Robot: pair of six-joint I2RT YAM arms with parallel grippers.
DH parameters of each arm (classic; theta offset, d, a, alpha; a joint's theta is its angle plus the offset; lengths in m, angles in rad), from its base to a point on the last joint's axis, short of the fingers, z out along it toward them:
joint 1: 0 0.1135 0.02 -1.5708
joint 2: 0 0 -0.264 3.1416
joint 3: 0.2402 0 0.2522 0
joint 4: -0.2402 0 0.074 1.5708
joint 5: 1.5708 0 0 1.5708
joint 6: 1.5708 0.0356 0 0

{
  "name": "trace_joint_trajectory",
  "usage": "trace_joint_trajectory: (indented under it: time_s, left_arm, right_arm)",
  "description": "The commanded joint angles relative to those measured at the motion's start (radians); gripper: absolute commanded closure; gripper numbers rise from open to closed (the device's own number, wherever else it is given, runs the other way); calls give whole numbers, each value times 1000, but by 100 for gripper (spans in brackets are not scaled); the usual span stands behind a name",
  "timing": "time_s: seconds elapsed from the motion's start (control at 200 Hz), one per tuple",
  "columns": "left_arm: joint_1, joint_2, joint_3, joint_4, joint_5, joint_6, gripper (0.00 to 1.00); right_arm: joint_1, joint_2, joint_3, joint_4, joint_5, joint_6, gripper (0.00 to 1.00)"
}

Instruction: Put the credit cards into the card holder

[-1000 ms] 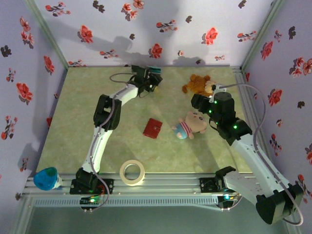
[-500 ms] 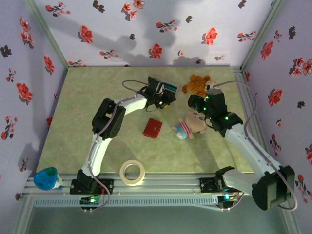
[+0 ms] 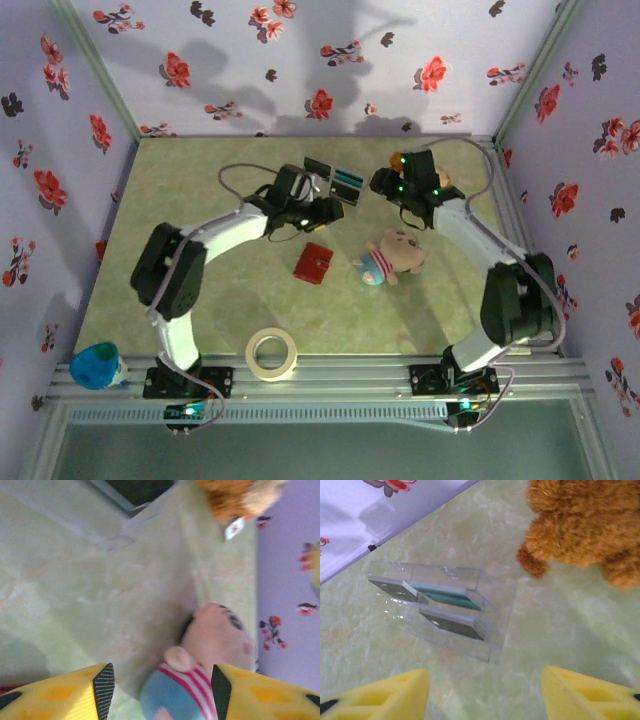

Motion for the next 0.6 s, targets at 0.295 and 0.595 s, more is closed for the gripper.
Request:
trace_joint_trajectory:
  time_s: [0.295, 0.595]
  left_arm:
    - [118, -398, -215, -356, -212, 245, 40]
    - [202, -664, -368, -445, -271, 277, 38]
  right_arm:
    - [-19, 325, 302, -20, -21, -24, 57]
    - [-17, 472, 459, -125, 22, -32, 60]
